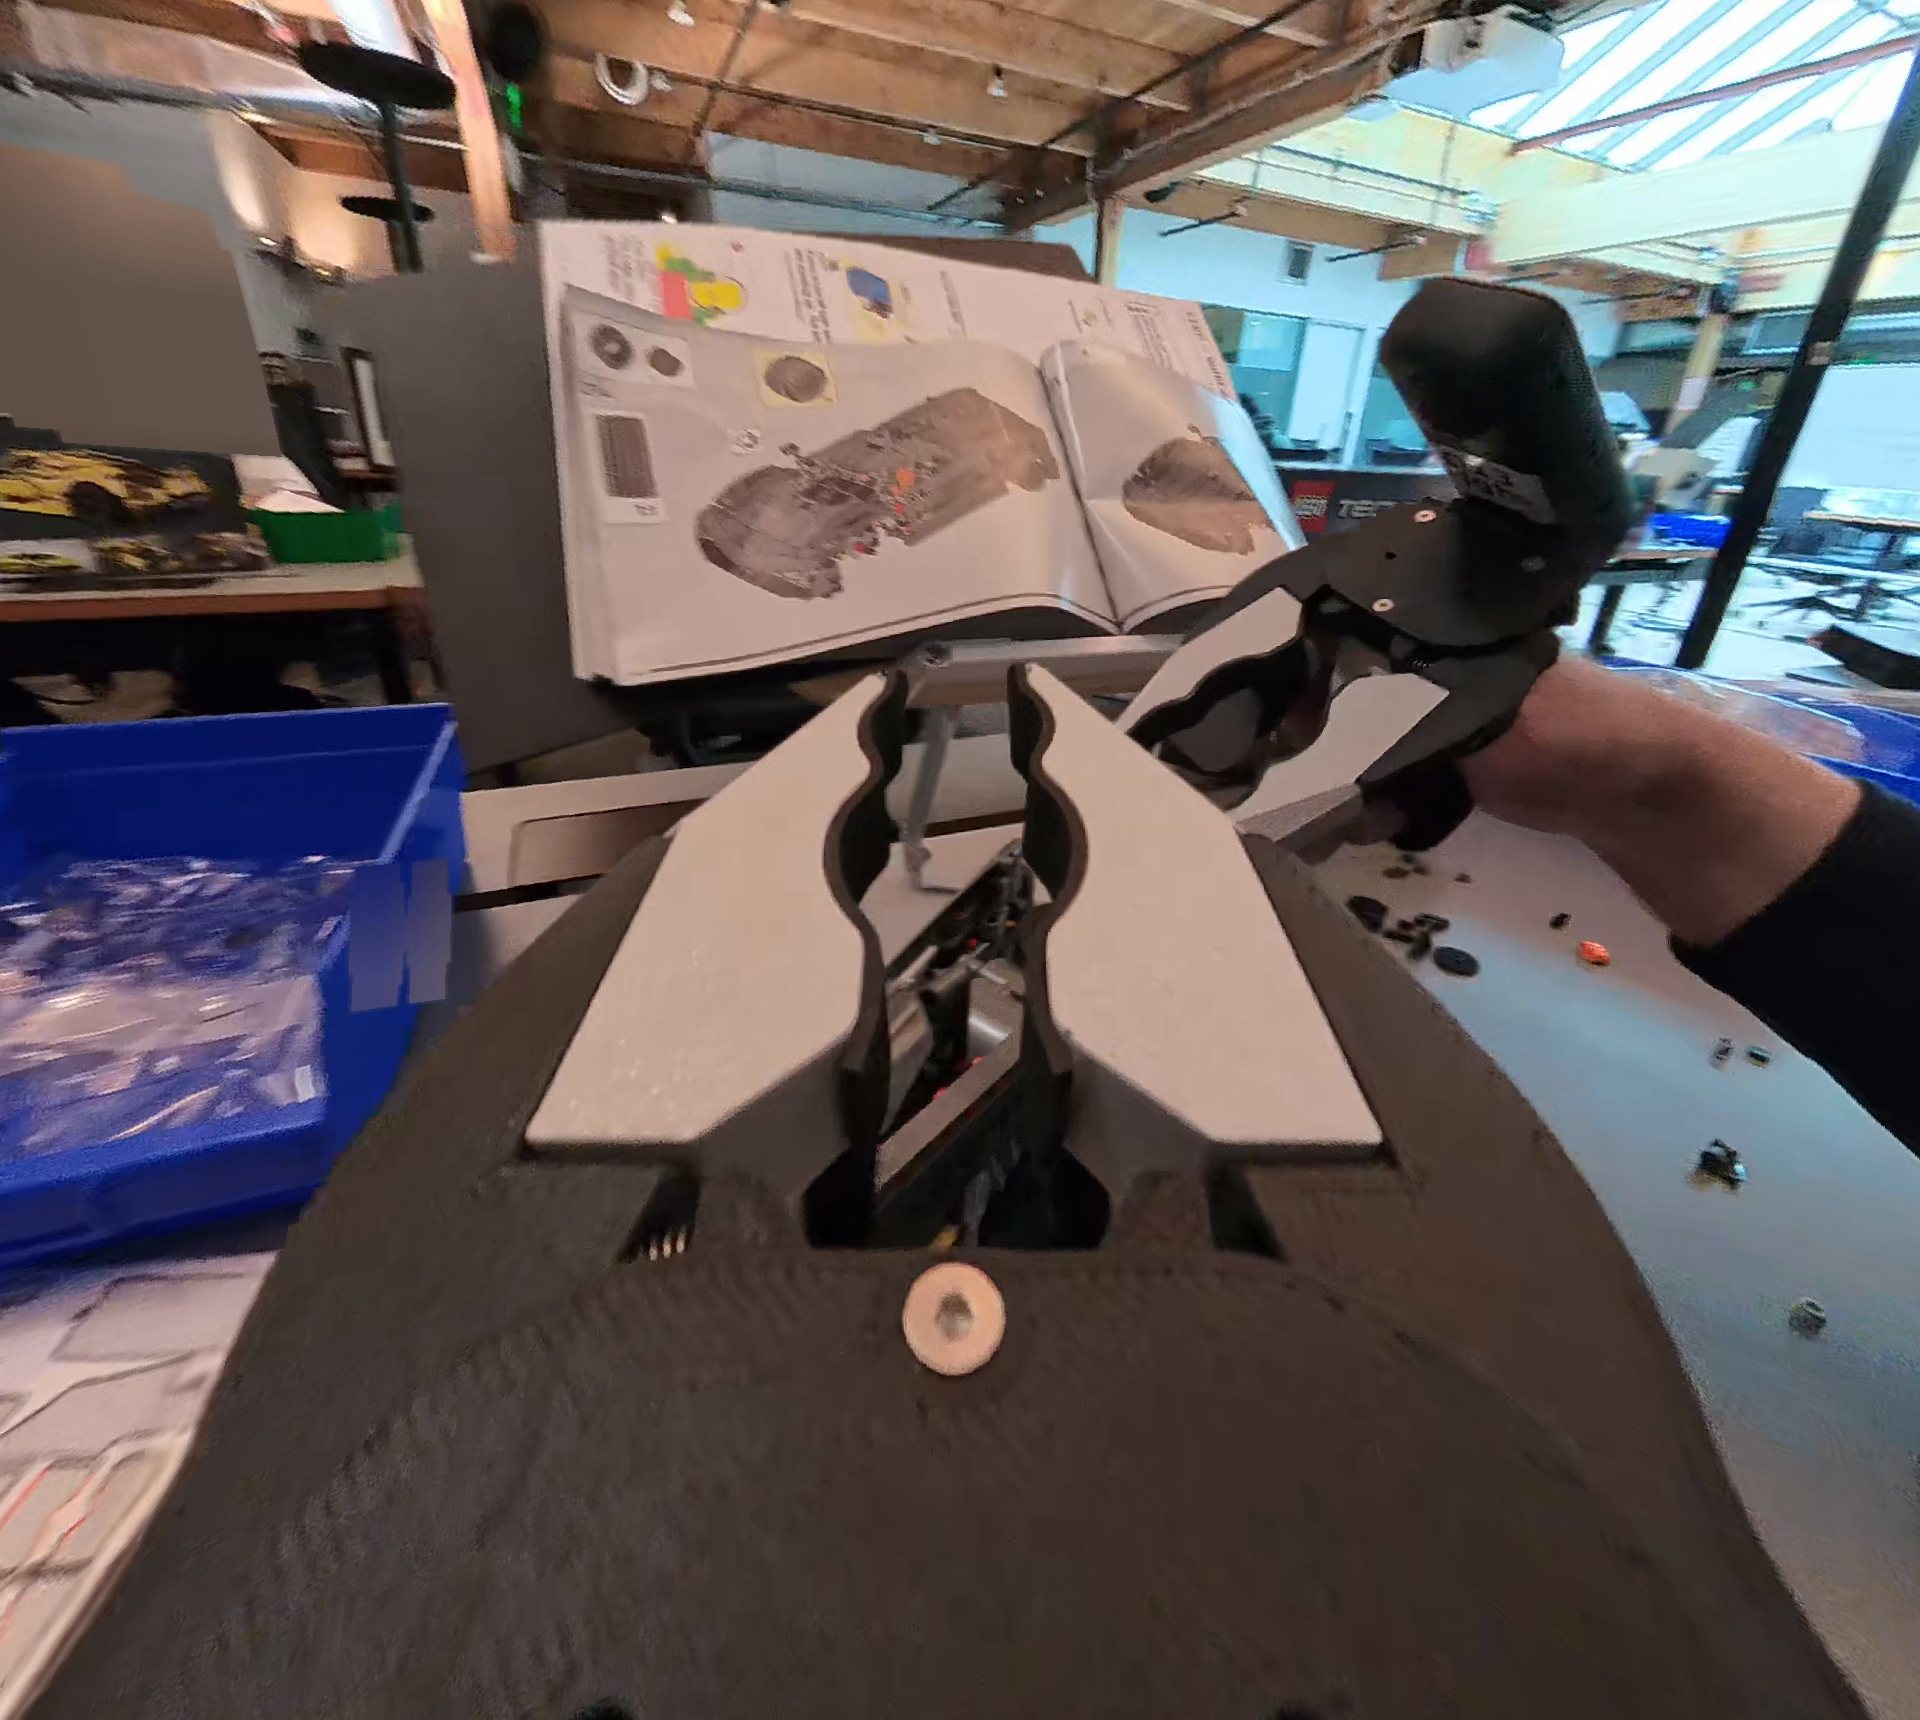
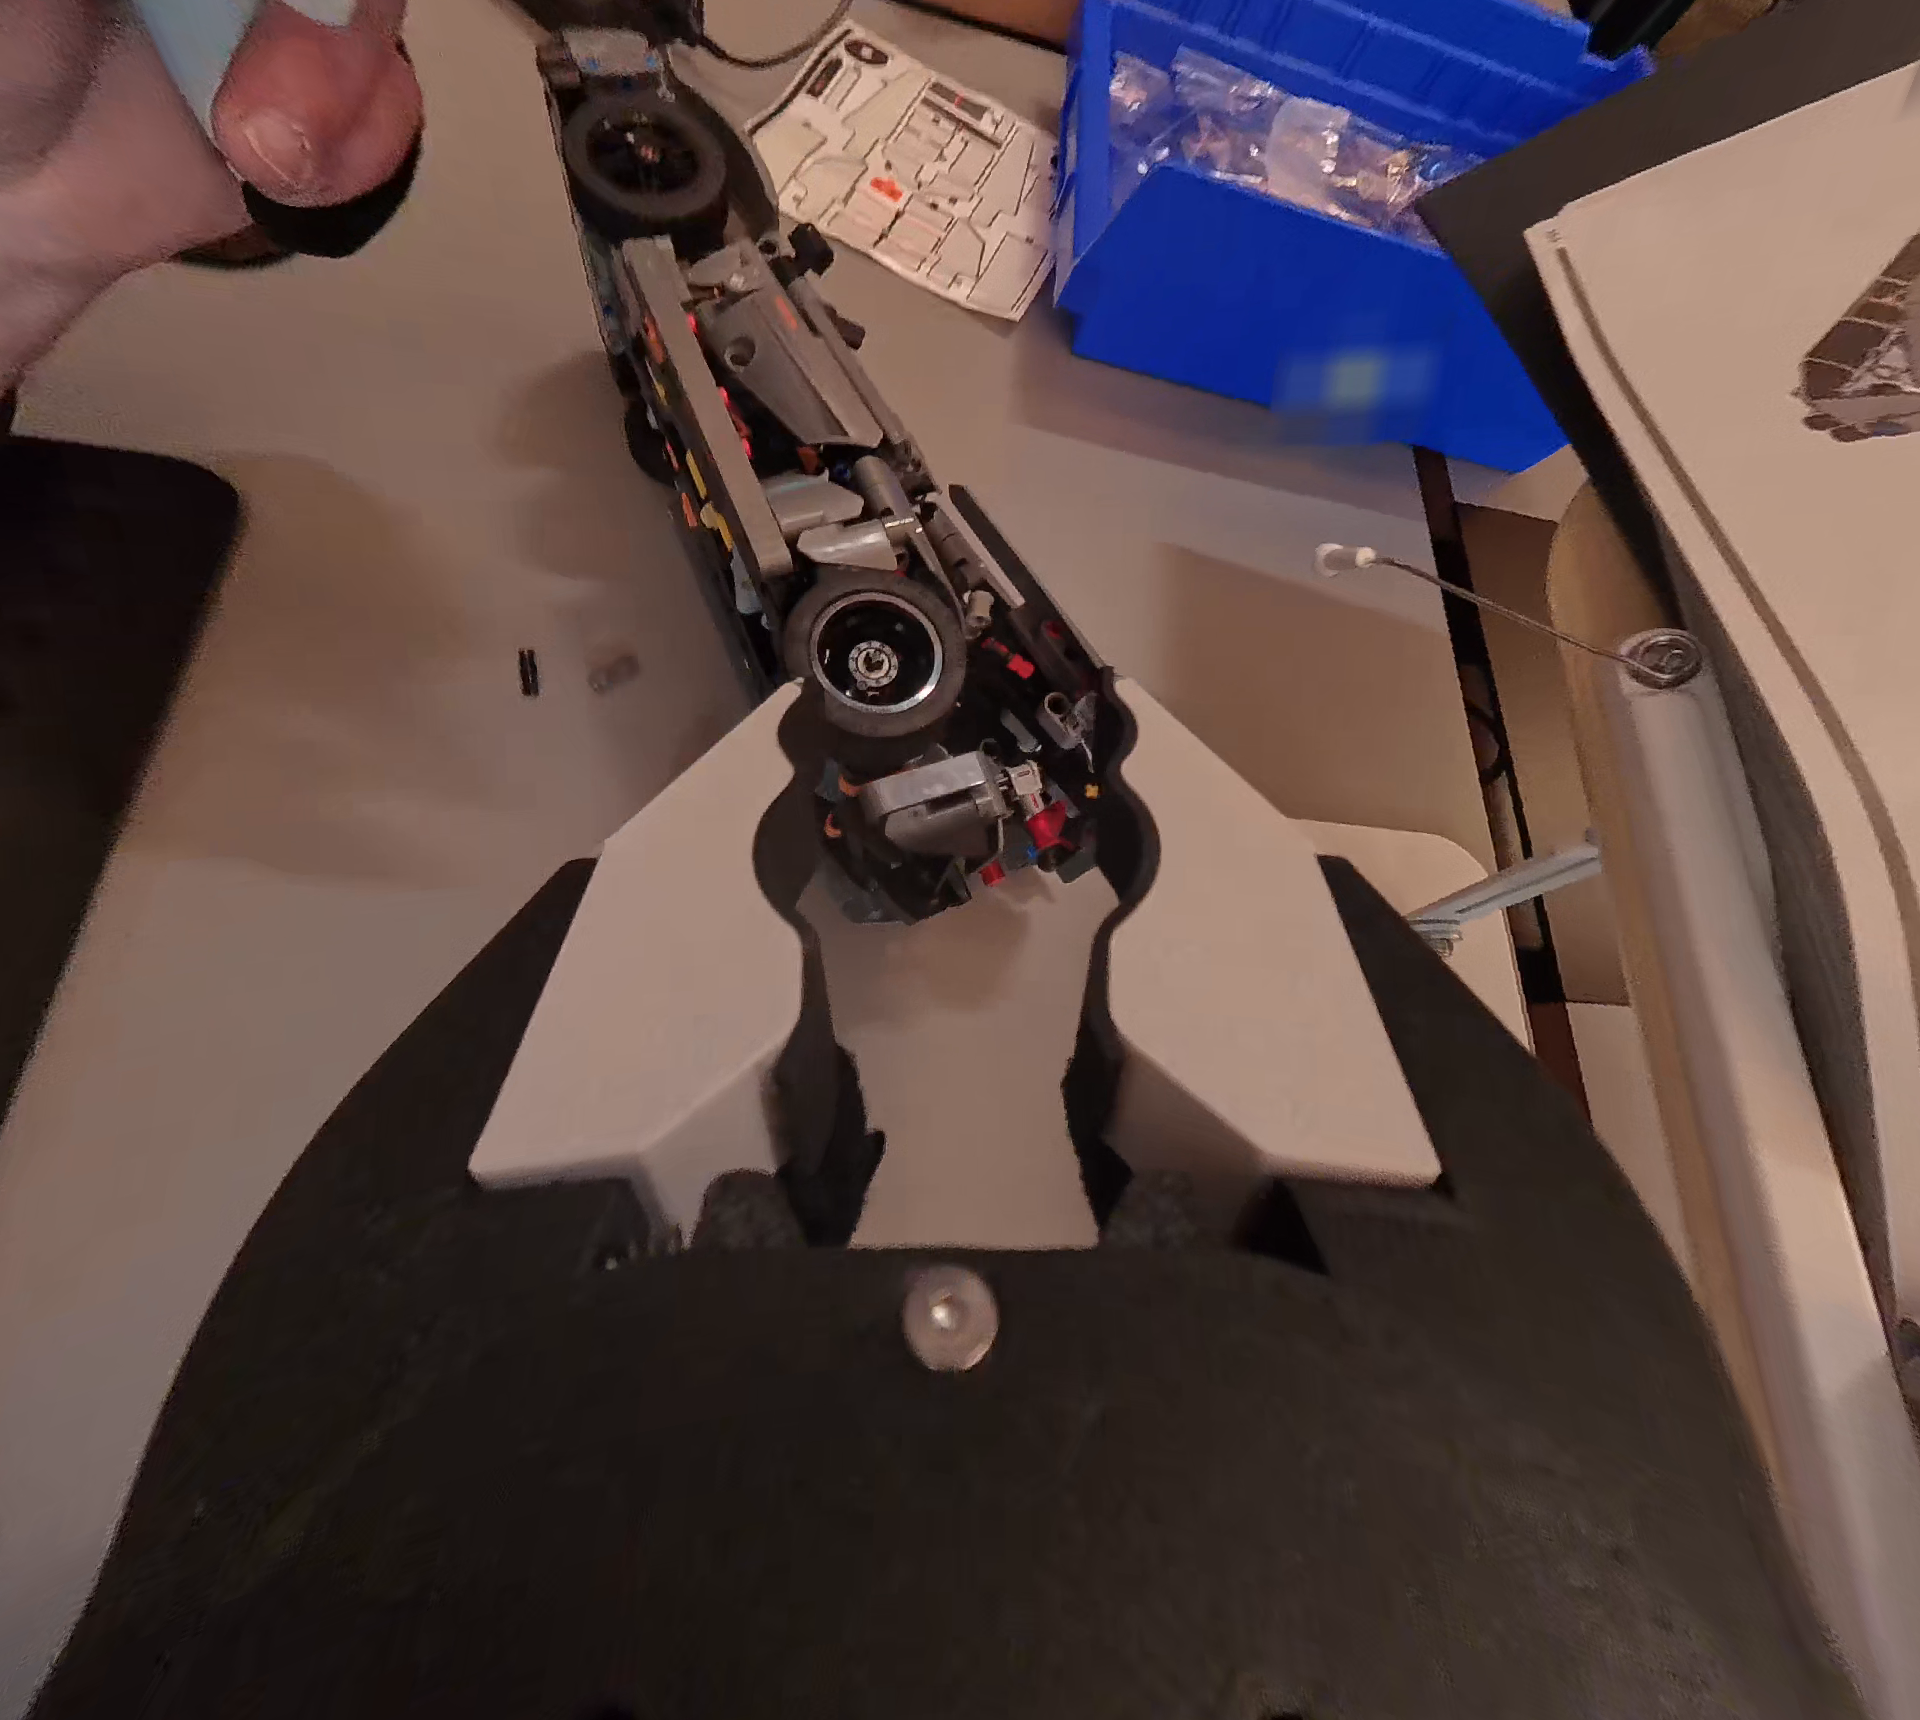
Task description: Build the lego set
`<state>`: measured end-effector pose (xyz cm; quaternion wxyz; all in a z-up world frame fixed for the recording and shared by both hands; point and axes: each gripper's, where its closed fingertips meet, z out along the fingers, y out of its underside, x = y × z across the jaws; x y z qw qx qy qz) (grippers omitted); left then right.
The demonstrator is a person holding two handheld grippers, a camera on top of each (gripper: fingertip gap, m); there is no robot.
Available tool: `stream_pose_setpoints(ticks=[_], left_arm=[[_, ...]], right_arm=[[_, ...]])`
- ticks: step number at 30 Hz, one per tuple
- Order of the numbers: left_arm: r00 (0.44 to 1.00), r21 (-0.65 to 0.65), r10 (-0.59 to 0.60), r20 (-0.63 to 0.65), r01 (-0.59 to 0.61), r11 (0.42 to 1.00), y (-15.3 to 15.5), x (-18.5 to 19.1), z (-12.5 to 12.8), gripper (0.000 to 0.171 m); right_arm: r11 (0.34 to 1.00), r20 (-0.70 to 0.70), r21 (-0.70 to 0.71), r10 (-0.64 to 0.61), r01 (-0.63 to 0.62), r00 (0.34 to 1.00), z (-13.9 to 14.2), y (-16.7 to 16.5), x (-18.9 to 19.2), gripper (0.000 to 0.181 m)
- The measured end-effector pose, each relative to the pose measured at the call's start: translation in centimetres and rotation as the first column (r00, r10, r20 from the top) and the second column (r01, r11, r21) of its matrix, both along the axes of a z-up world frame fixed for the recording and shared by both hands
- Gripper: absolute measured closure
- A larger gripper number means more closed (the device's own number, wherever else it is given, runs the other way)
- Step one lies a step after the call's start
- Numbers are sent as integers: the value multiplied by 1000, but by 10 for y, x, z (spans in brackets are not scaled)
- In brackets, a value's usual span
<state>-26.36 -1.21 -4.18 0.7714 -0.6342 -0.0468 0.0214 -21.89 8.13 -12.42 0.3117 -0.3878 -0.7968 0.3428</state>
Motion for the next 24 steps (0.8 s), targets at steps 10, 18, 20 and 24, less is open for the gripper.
stream_pose_setpoints(ticks=[10, 18, 20, 24], left_arm=[[962, -150, 260, -86, -270, 951, -66, -39, -50, 141], [938, -328, 296, -178, -340, 881, -62, -43, -111, 112], [924, -335, 295, -241, -365, 869, -61, -43, -117, 107], [904, -326, 308, -296, -399, 857, -64, -45, -117, 106]], right_arm=[[1000, -38, 3, -30, 31, 999, 13, -12, -7, 135], [997, -30, -65, -37, 35, 999, 13, -14, -9, 136], [999, -31, -37, -31, 30, 999, 9, -16, -11, 137], [998, -27, -56, -7, 5, 1000, 12, -34, -15, 136]])
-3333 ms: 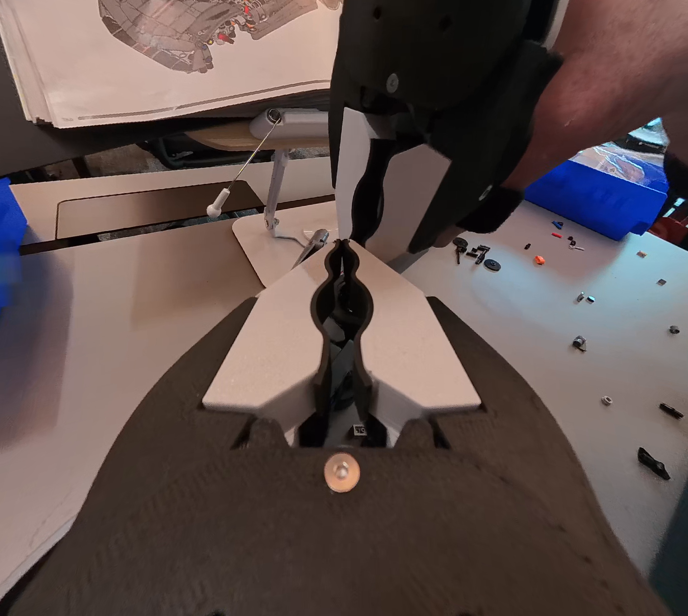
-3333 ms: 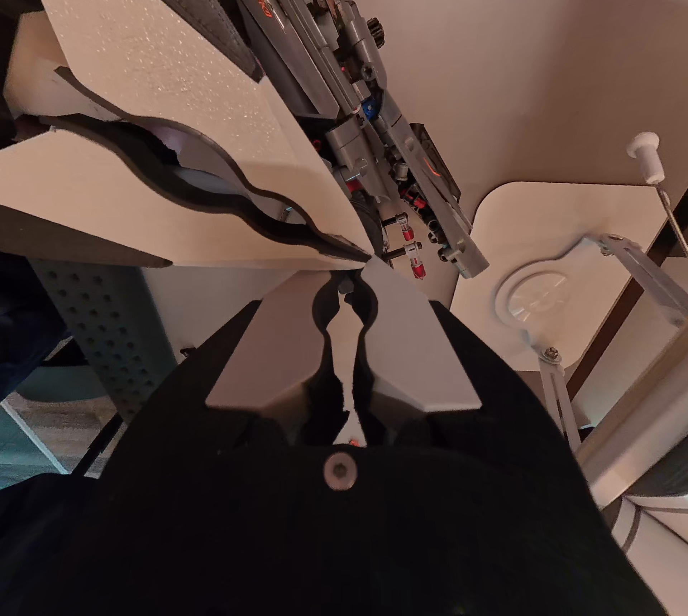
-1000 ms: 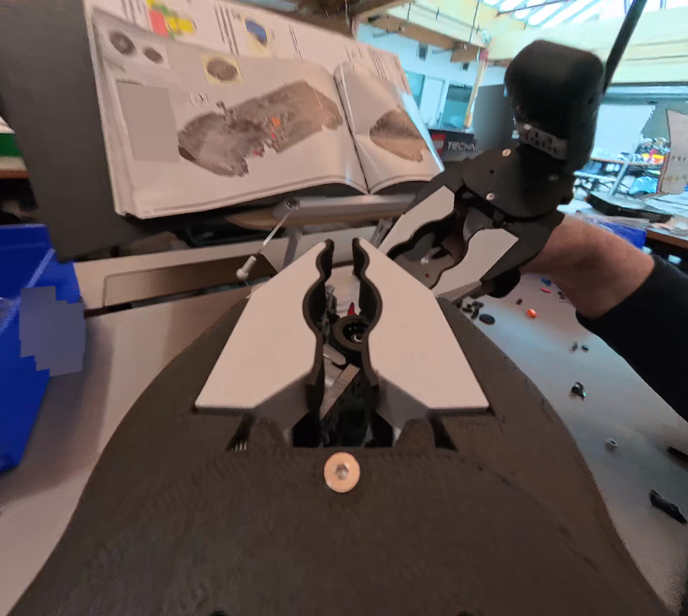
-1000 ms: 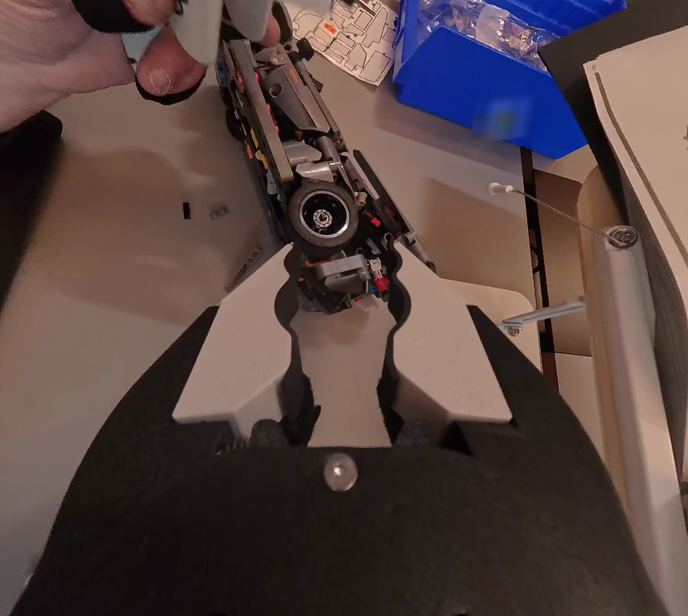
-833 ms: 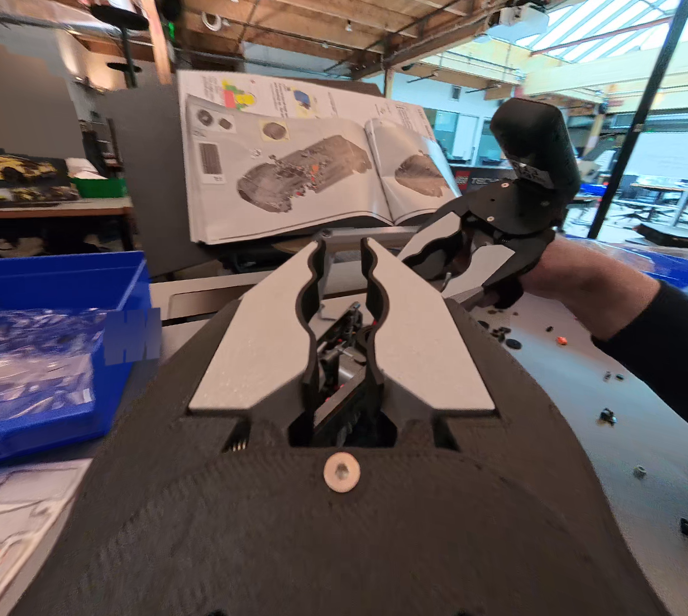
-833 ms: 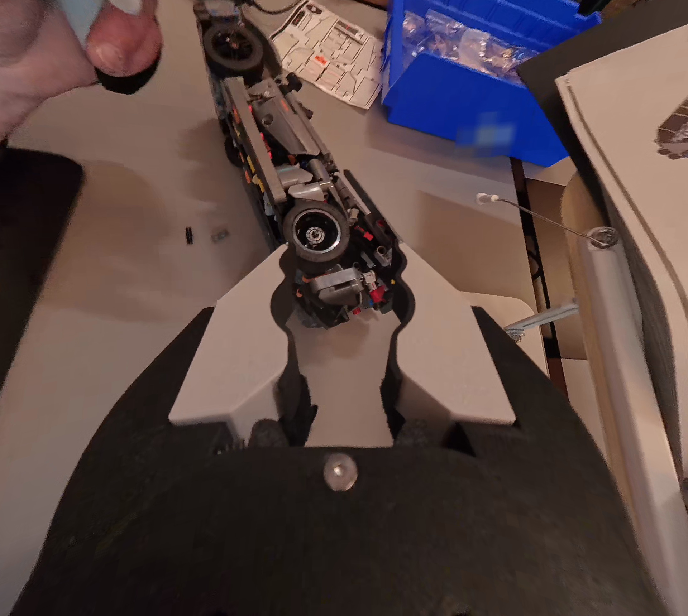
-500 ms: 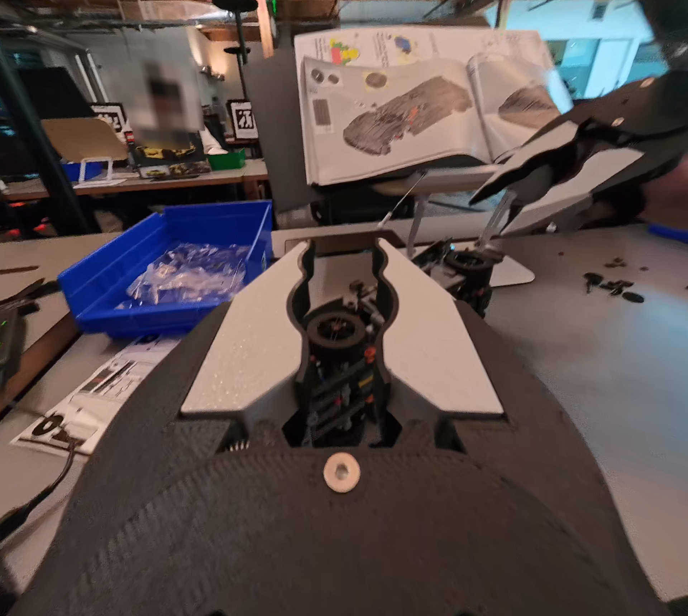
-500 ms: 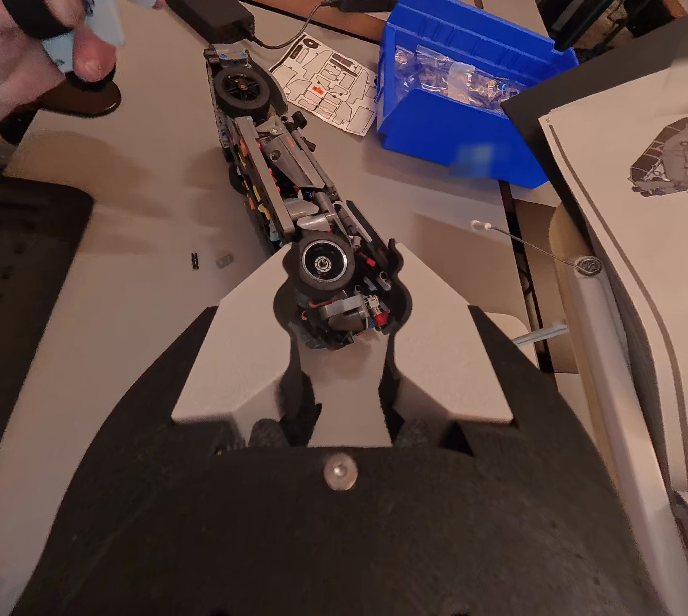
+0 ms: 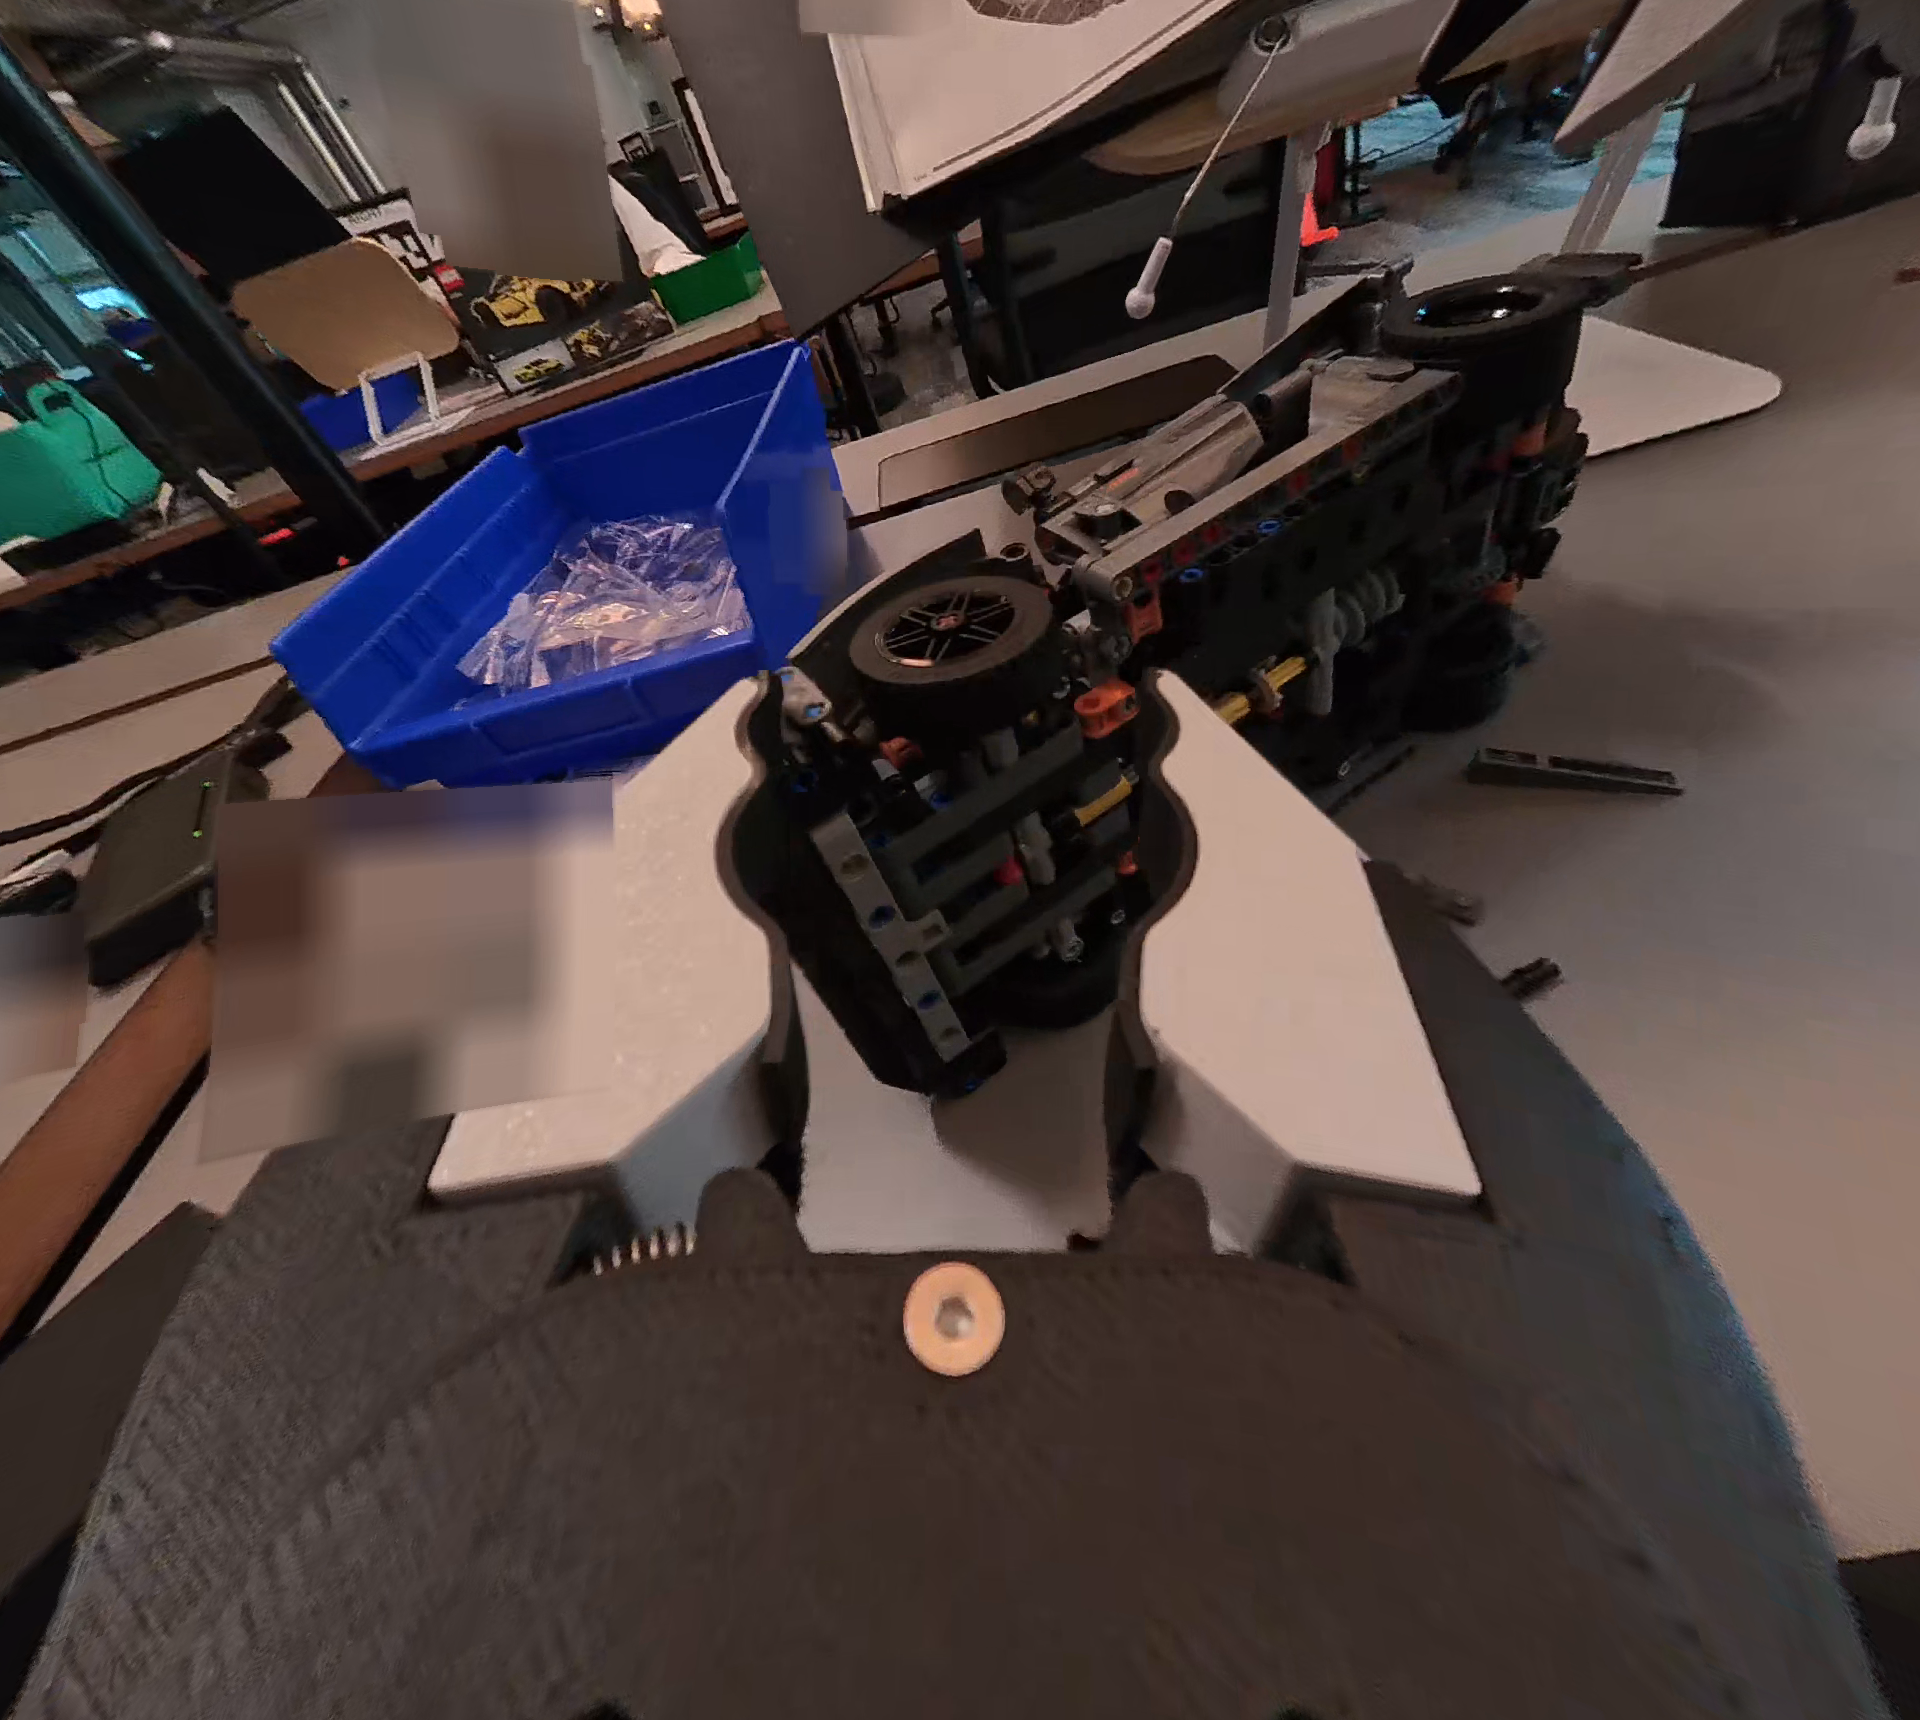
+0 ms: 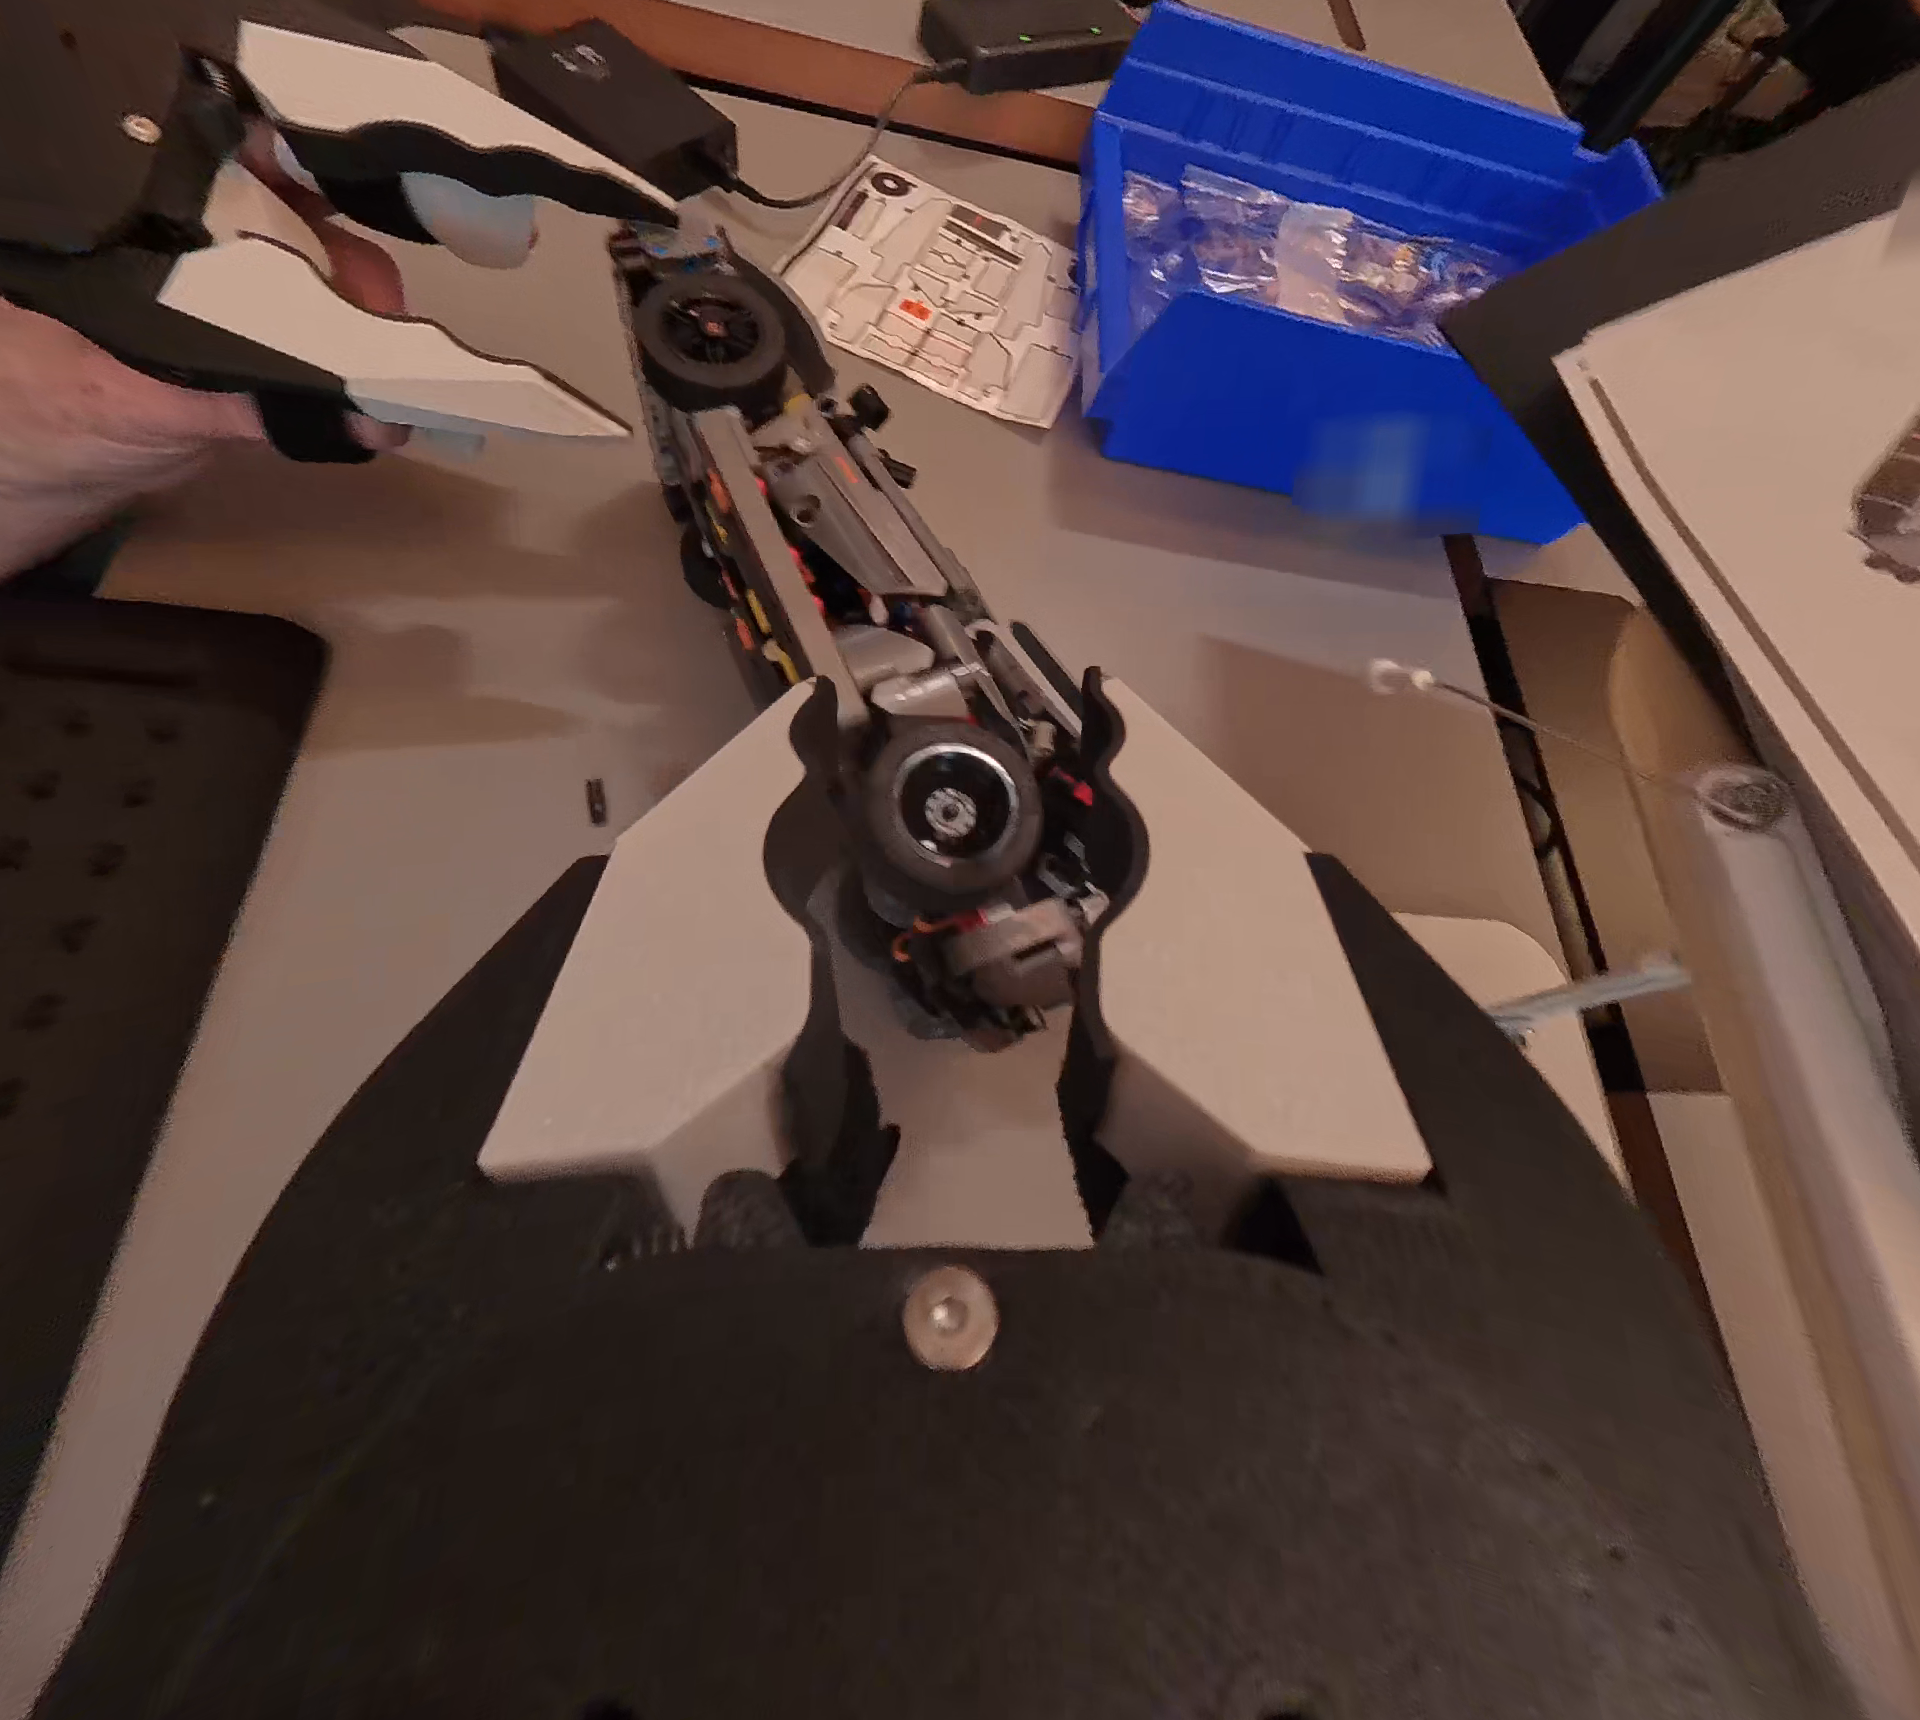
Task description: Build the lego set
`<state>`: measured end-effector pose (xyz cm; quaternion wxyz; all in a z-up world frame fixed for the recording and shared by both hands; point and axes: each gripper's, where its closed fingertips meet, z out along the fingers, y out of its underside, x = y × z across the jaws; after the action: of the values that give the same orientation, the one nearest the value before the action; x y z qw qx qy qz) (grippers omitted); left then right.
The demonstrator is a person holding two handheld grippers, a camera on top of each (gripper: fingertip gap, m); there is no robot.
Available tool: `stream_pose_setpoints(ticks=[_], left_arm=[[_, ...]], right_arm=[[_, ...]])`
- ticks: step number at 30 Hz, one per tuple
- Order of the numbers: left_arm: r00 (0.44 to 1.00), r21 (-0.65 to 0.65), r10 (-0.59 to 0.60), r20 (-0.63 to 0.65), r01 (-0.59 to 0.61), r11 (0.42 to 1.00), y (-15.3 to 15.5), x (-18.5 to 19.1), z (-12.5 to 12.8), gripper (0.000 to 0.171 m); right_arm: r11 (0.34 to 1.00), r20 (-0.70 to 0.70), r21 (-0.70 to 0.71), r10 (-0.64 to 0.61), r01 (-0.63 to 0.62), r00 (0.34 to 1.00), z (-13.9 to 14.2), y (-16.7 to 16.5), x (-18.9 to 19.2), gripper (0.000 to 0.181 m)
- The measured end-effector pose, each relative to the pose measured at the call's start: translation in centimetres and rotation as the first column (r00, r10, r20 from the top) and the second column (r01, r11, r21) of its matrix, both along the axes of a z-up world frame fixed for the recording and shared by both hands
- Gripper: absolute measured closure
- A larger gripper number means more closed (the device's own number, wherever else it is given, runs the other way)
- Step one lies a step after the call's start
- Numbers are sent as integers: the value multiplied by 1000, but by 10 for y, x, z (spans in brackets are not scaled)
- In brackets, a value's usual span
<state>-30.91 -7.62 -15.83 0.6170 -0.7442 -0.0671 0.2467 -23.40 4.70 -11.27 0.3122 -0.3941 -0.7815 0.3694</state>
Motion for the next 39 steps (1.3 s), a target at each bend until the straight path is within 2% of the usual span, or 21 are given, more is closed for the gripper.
stream_pose_setpoints(ticks=[5, 8, 9, 11, 13, 16, 23, 26, 33, 34, 39], left_arm=[[999, 51, -32, -40, 34, 998, -5, -1, 8, 109], [988, 39, -22, -153, 29, 999, -9, -3, 17, 117], [980, 32, -28, -195, 35, 999, -9, -2, 18, 120], [973, 21, -43, -225, 49, 999, -7, -1, 13, 121], [973, -11, -76, -220, 76, 997, -5, 0, 3, 121], [967, -31, -112, -230, 107, 994, -3, 3, 1, 120], [962, -67, -121, -245, 108, 992, 1, -2, -6, 120], [963, -58, -123, -241, 112, 992, 1, -2, -6, 119], [964, -46, -121, -237, 114, 992, 1, -2, -6, 120], [964, -46, -121, -239, 113, 993, 2, -2, -6, 120], [964, -42, -118, -238, 111, 993, 1, -2, -6, 120]], right_arm=[[996, 17, 19, 83, -83, 996, -3, -52, -9, 133], [991, 84, 41, 120, -124, 989, -17, -87, -20, 115], [991, 93, 68, 105, -112, 990, -20, -93, -28, 114], [993, 89, 95, 66, -75, 994, -19, -98, -44, 125], [997, 107, 37, 70, -74, 992, -15, -106, -57, 130], [996, 198, -18, 93, -91, 976, -24, -114, -67, 131], [995, 287, 41, 80, -96, 955, -47, -118, -75, 130], [991, 304, 119, 22, -61, 952, -53, -113, -79, 132], [996, 349, 84, -28, -2, 937, -60, -120, -86, 132], [996, 345, 92, -39, 7, 938, -60, -118, -87, 138], [999, 357, 49, -33, 17, 933, -61, -120, -86, 136]])
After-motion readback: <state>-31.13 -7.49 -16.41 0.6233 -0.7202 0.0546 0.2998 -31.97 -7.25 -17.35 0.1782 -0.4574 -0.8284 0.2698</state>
